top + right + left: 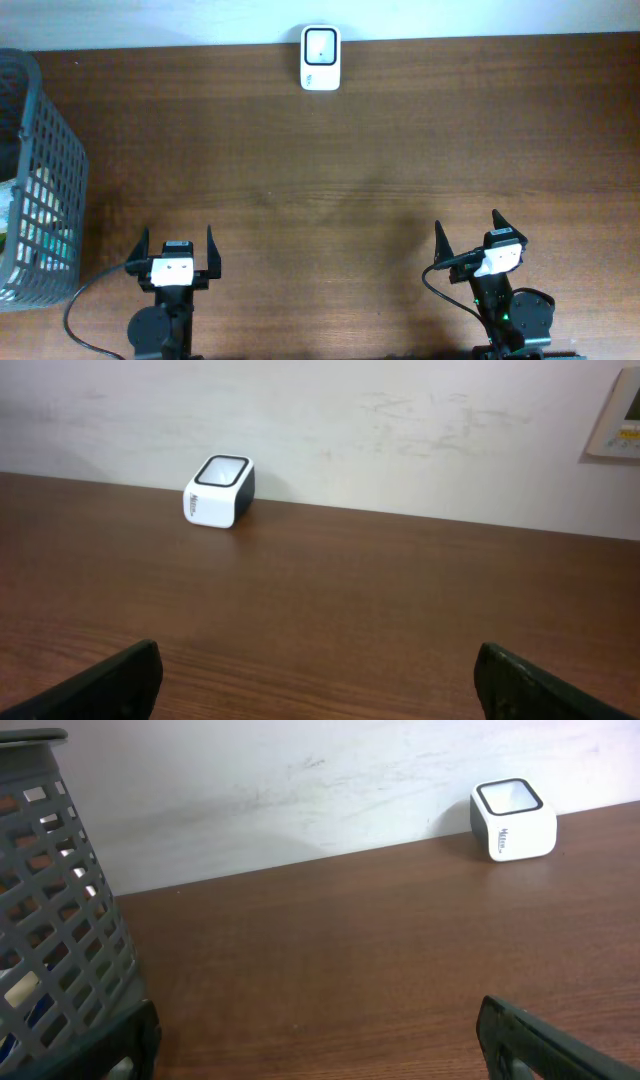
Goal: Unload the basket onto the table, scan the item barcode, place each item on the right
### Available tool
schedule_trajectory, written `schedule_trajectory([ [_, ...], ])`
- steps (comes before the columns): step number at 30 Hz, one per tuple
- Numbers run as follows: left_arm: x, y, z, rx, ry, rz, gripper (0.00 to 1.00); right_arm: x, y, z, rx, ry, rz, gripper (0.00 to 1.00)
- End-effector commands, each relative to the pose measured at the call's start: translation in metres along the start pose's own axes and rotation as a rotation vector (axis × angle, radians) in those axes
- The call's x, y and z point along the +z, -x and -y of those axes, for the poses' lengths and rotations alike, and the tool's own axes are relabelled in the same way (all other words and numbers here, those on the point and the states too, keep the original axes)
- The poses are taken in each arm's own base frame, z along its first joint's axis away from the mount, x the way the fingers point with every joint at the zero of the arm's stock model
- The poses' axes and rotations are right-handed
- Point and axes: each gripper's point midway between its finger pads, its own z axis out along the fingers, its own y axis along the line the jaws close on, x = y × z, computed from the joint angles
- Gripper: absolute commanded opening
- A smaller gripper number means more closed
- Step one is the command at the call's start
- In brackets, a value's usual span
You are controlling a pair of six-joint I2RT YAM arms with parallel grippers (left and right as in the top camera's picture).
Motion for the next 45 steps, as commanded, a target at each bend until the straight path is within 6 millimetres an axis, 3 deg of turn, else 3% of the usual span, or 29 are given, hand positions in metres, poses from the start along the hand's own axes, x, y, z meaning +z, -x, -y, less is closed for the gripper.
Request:
schedule_trajectory([
  [1, 0.0004, -0.0035, 0.0002, 0.017, 0.002, -0.009, 0.99, -0.0001, -0.0025, 0.0008, 0.008, -0.004, -0.004, 0.98],
  [43, 0.0004, -0.0035, 0.0002, 0.017, 0.002, -0.009, 0.99, -0.0001, -0.0025, 0.0007, 0.008, -0.004, -0.004, 0.98],
  [45, 0.0003, -0.0012, -0.0066, 0.017, 0.041, -0.002, 0.99, -0.0001, -0.0025, 0.0007, 0.008, -0.004, -0.004, 0.99],
])
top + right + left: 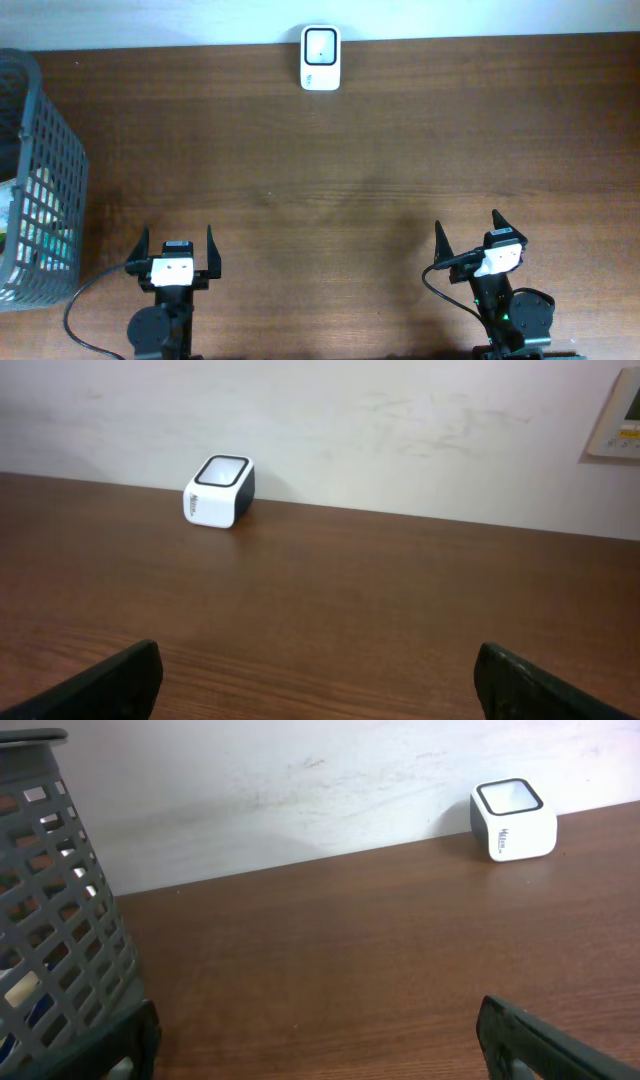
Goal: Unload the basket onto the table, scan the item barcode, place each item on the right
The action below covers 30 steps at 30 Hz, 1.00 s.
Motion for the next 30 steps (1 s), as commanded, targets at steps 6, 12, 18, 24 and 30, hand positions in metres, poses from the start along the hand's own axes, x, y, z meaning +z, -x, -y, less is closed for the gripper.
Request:
schedule_trajectory([
  [6, 0.000, -0.004, -0.009, 0.017, 0.055, -0.017, 0.99, 0.000, -0.003, 0.001, 0.008, -0.004, -0.004, 0.98],
  [12, 0.000, -0.004, -0.009, 0.017, 0.055, -0.016, 0.99, 0.000, -0.002, 0.001, 0.008, -0.004, -0.004, 0.99],
  [18, 0.000, 0.006, -0.003, 0.016, 0.016, 0.029, 0.99, 0.000, -0.003, 0.001, 0.008, -0.004, -0.004, 0.98],
  [24, -0.003, 0.029, 0.007, -0.055, -0.054, 0.096, 0.99, 0.000, -0.003, 0.001, 0.008, -0.004, -0.004, 0.99],
  [30, -0.014, 0.077, 0.008, -0.047, -0.104, 0.178, 0.99, 0.000, -0.002, 0.001, 0.007, -0.004, -0.004, 0.98],
])
